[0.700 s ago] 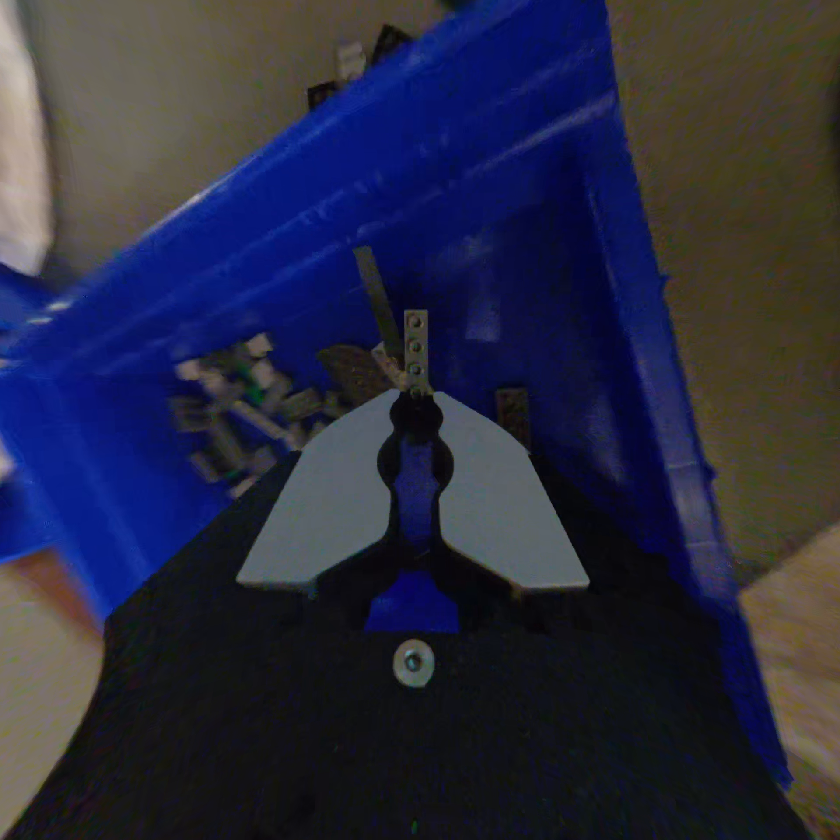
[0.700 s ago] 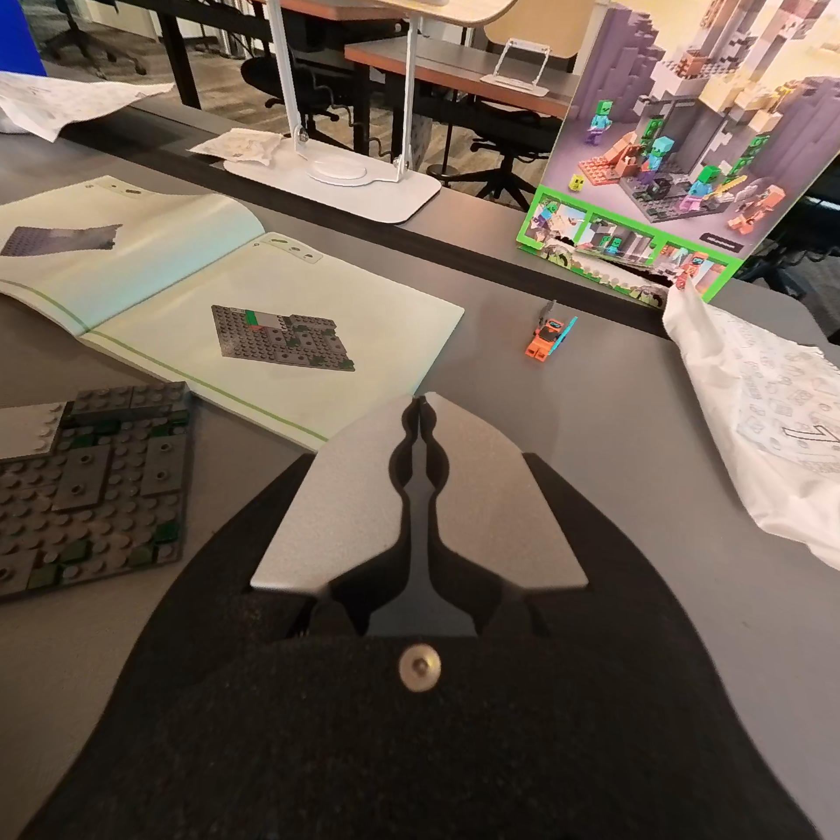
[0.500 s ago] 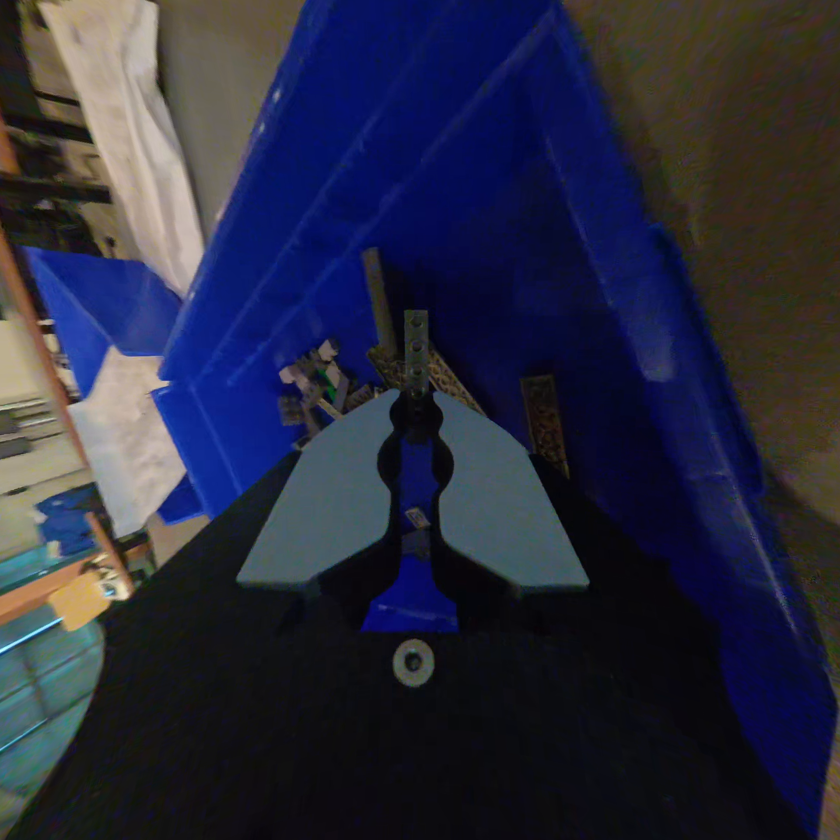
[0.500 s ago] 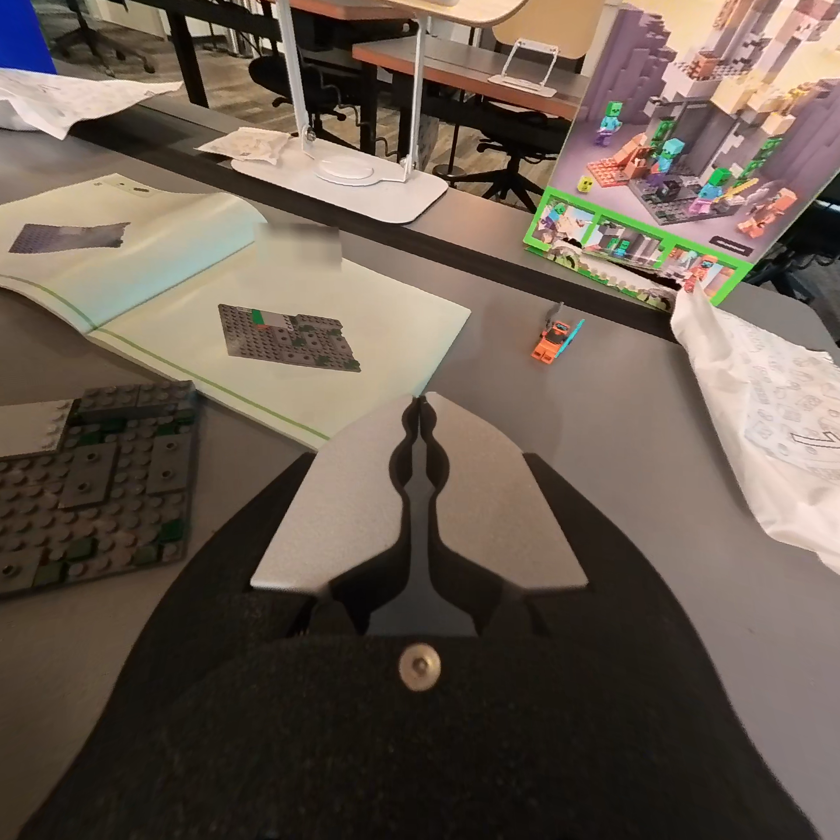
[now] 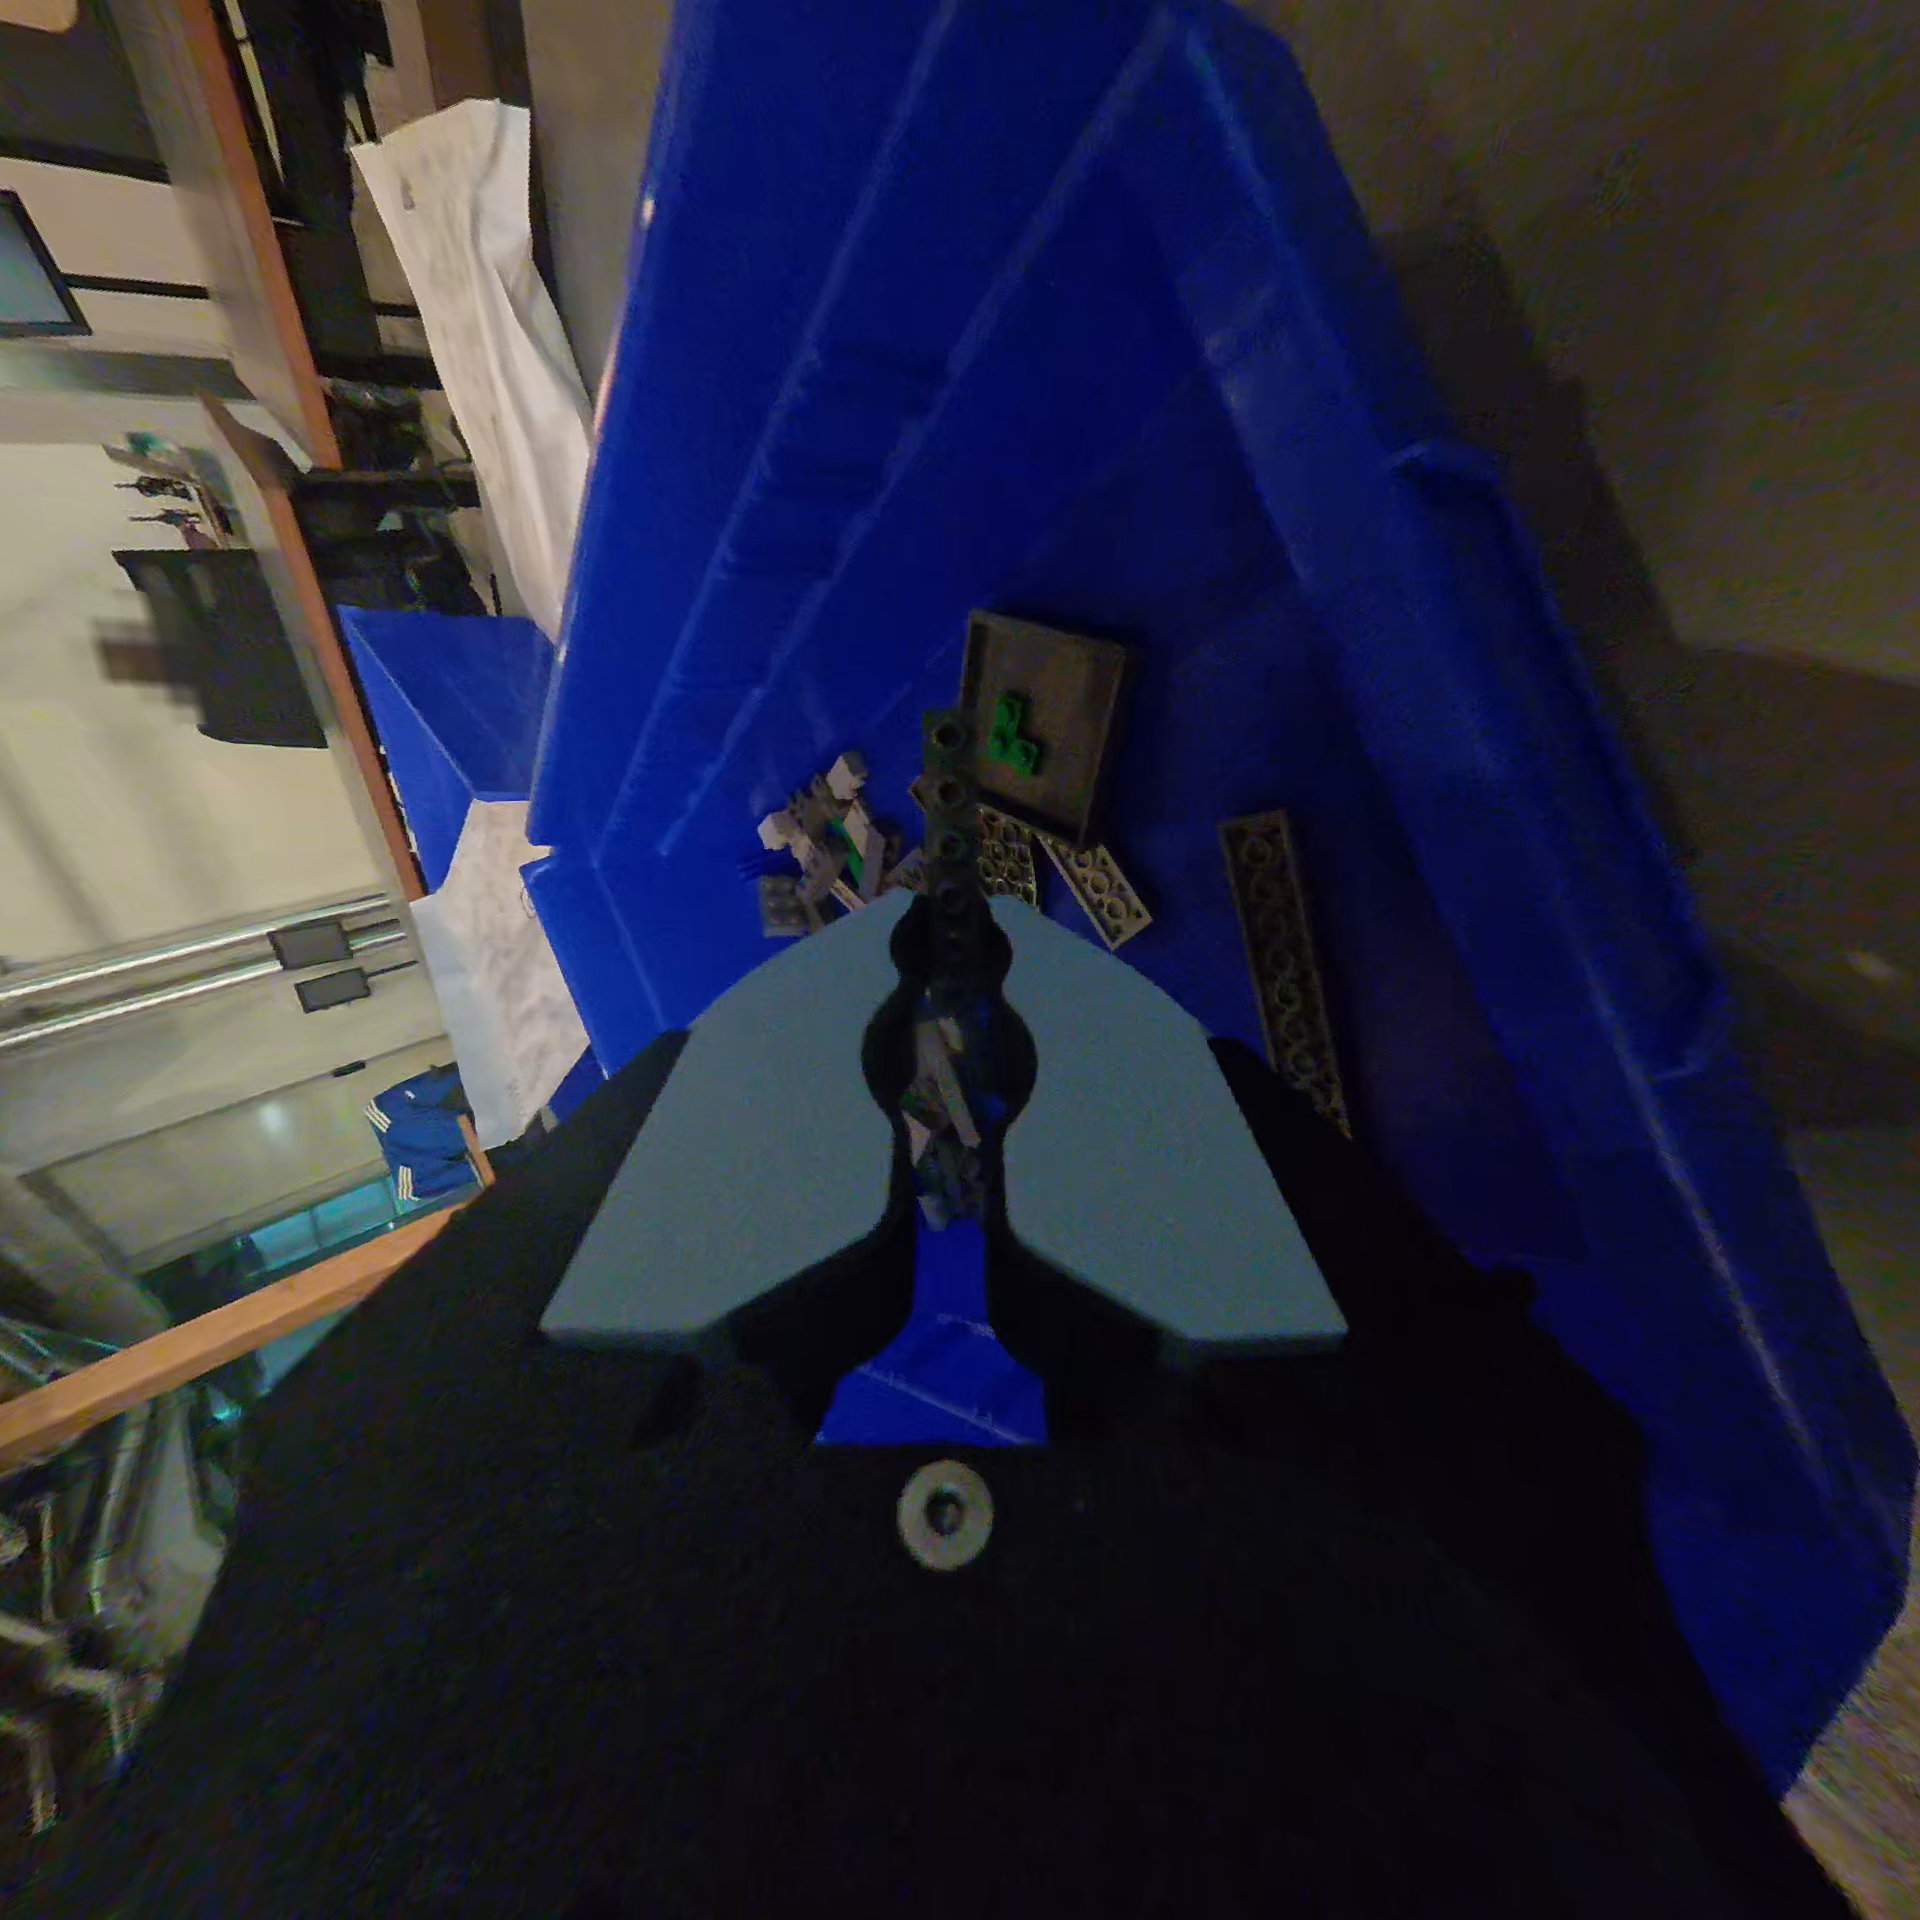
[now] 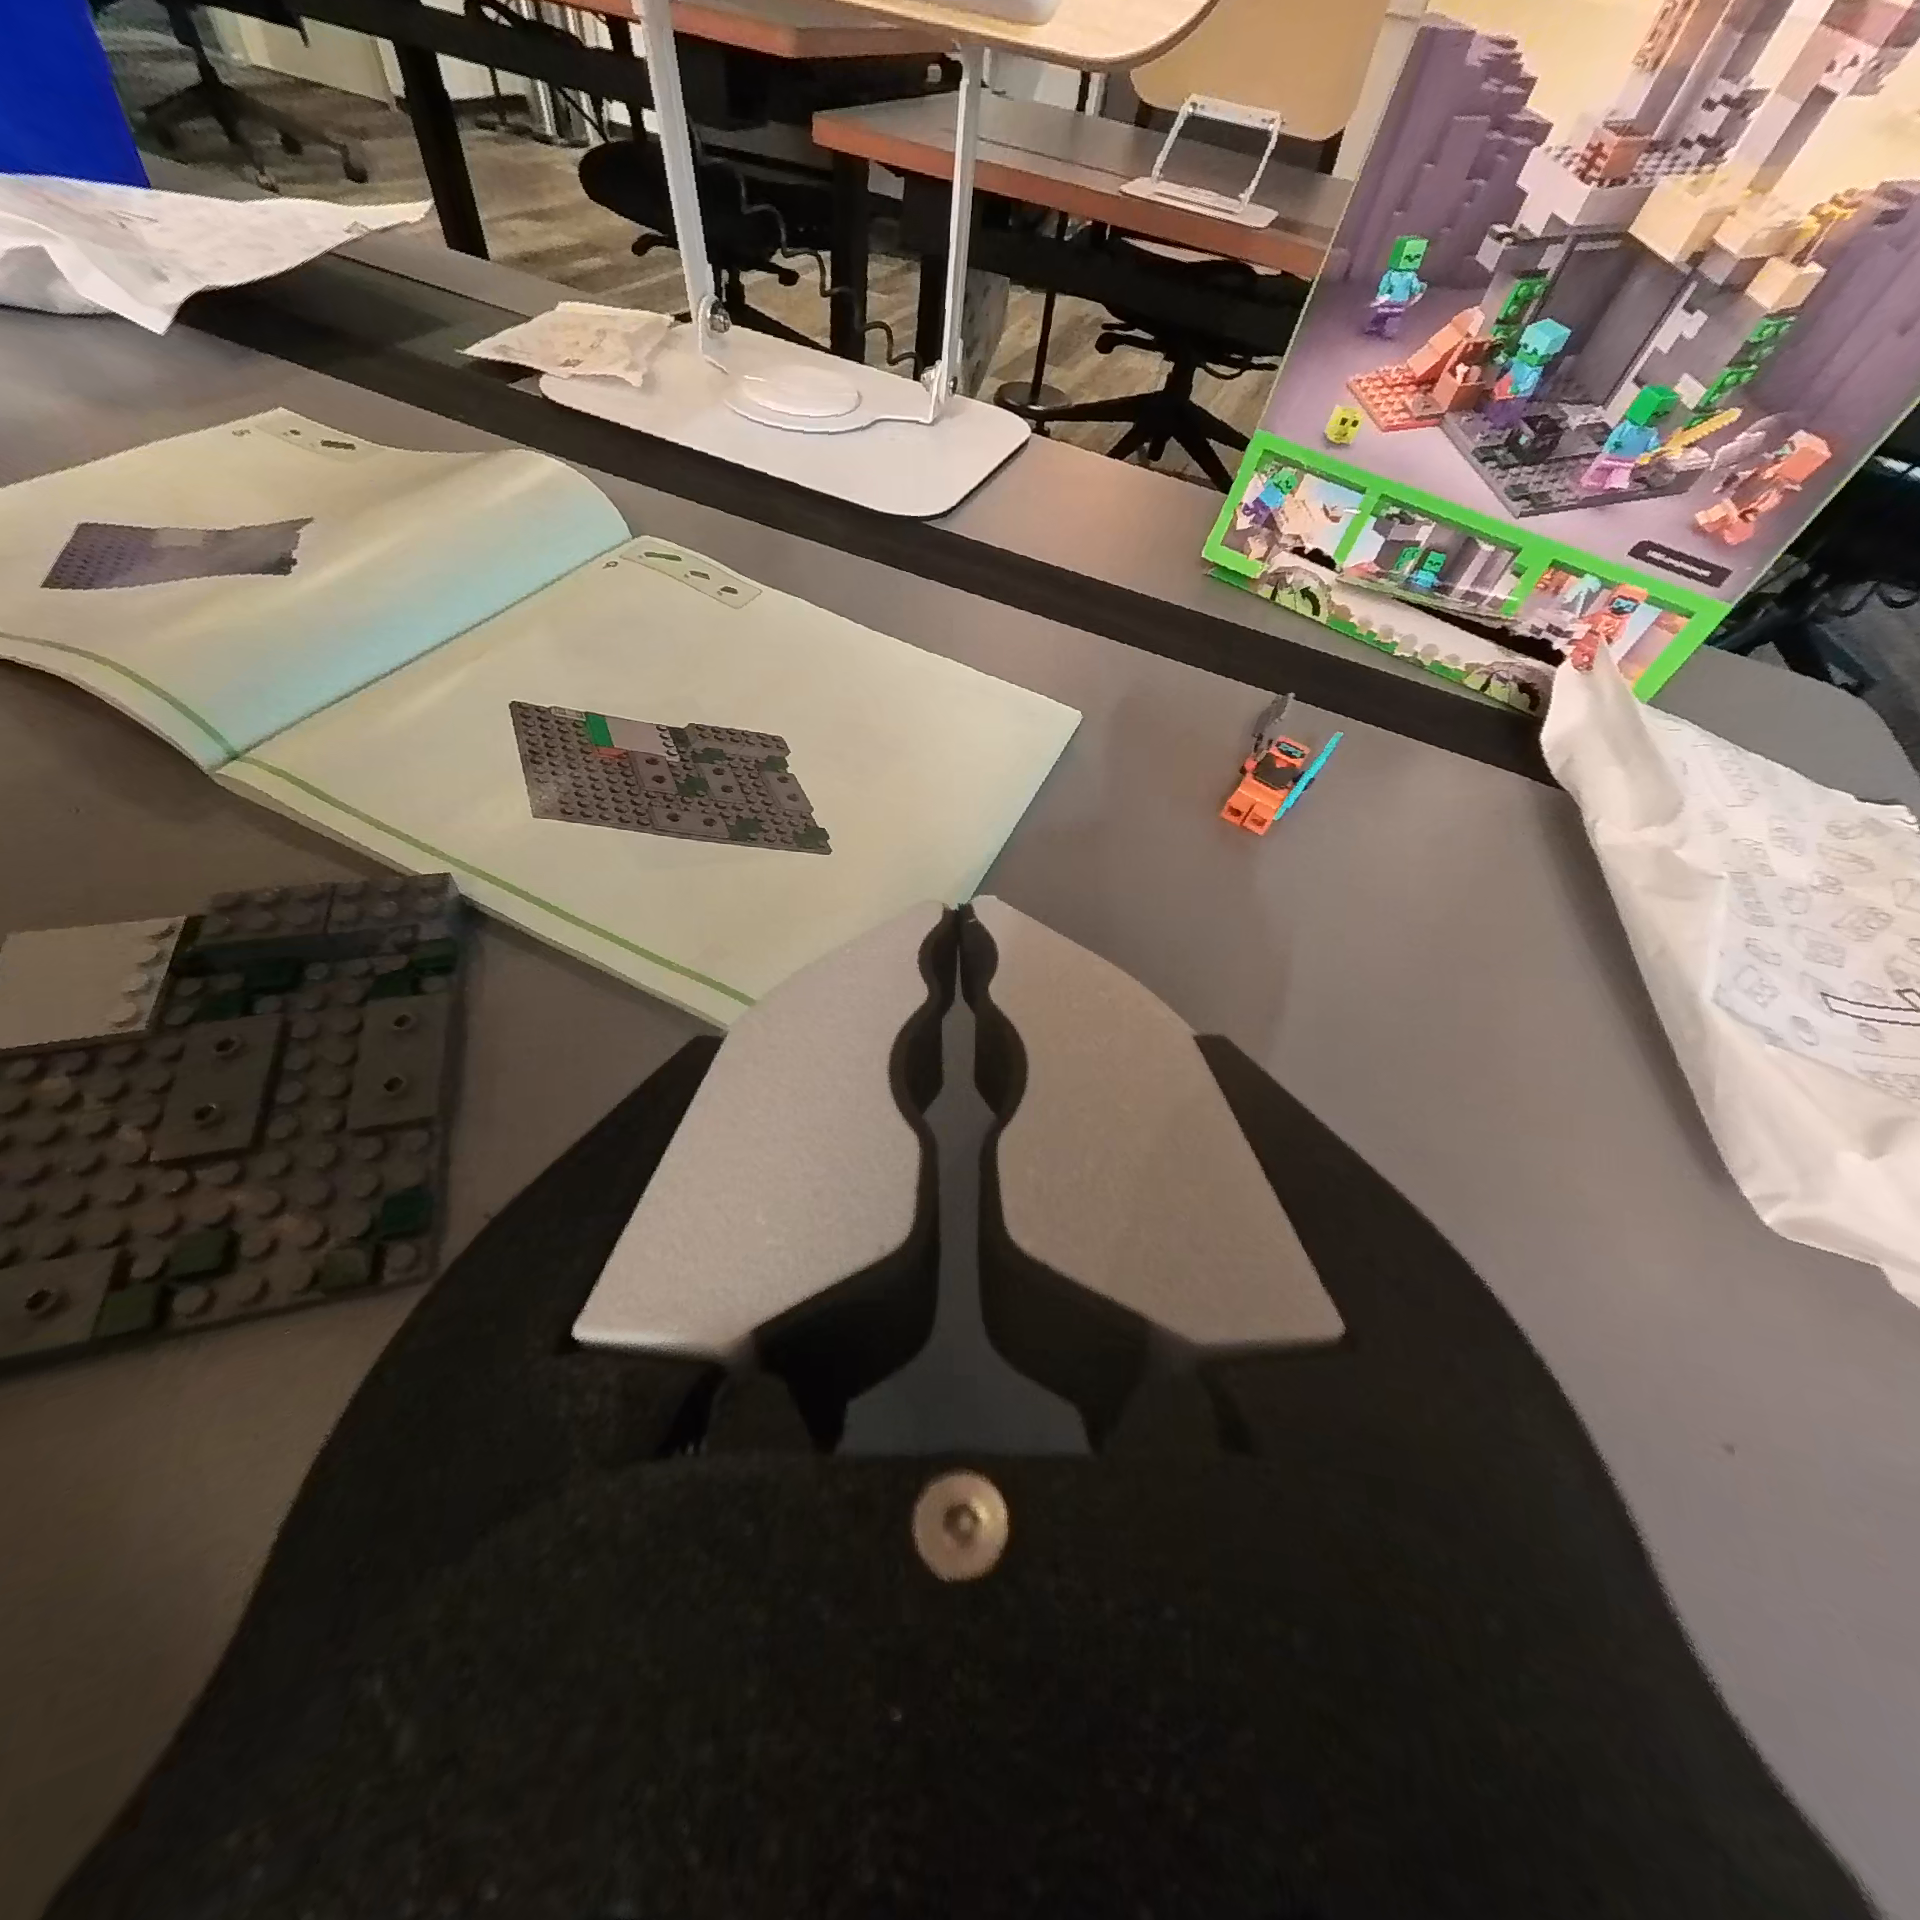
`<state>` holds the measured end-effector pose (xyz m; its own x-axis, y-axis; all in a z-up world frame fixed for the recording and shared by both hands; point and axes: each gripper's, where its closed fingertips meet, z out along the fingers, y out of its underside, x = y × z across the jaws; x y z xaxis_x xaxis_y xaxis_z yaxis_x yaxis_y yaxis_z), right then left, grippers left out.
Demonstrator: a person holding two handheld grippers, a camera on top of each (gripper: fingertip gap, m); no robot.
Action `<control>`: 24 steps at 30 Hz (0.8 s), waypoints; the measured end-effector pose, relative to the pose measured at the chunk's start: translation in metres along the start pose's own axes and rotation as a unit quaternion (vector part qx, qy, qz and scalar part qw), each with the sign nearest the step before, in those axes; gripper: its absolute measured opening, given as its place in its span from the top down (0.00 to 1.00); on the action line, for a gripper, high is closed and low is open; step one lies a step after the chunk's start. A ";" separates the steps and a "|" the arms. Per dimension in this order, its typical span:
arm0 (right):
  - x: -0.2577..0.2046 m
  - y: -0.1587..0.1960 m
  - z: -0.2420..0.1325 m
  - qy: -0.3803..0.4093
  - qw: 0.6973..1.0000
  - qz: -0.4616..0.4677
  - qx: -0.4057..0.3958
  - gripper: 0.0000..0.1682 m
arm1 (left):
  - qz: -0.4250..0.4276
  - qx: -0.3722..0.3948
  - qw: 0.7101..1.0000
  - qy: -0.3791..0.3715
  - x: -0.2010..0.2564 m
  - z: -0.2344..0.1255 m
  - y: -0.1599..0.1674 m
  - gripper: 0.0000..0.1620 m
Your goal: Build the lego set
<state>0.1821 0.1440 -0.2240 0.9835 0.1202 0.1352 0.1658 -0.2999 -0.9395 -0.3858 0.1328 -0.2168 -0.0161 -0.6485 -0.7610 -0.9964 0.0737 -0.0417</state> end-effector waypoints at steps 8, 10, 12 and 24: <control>0.001 -0.001 -0.002 -0.002 1.000 0.004 0.003 1.00 | -0.052 0.001 0.998 0.025 -0.001 0.000 0.011 0.85; 0.000 -0.001 -0.001 -0.004 1.000 0.006 0.003 1.00 | -0.079 0.012 0.996 0.042 0.000 -0.002 0.010 0.83; 0.000 -0.001 -0.001 -0.006 1.000 0.007 0.002 1.00 | -0.101 0.021 0.993 0.056 0.000 -0.004 0.010 0.83; 0.002 -0.007 -0.008 -0.010 1.000 0.015 0.017 1.00 | -0.239 0.050 0.957 0.157 -0.003 0.012 0.005 0.87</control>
<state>0.1835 0.1391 -0.2145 0.9863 0.1304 0.1010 0.1335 -0.2708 -0.9533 -0.3902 0.1441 -0.2228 0.3994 -0.8212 -0.4076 -0.8838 -0.2266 -0.4094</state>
